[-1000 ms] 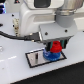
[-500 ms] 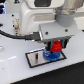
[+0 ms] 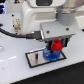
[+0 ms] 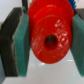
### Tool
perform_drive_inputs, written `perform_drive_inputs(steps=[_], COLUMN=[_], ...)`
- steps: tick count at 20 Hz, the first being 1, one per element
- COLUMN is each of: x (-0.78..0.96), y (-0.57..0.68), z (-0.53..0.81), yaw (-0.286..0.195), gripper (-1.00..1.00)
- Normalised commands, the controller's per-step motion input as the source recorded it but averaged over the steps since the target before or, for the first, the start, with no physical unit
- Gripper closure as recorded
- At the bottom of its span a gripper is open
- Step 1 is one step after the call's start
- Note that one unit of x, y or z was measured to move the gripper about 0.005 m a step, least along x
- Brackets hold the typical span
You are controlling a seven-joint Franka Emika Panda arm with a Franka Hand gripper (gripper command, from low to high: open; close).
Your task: Insert the blue gear onto the right peg, followed by the red gear
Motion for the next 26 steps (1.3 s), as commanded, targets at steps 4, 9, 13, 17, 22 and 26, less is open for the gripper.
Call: perform_drive_inputs(steps=[4, 9, 13, 17, 22, 26], x=[0.17, 0.12, 0.04, 0.03, 0.03, 0.17], y=[-0.19, -0.04, 0.01, -0.01, -0.07, -0.05], z=[-0.14, -0.04, 0.32, 0.16, 0.15, 0.05], yaw=[0.0, 0.0, 0.0, 0.0, 0.0, 0.0], gripper=[1.0, 1.0, 1.0, 1.0, 1.0, 1.0])
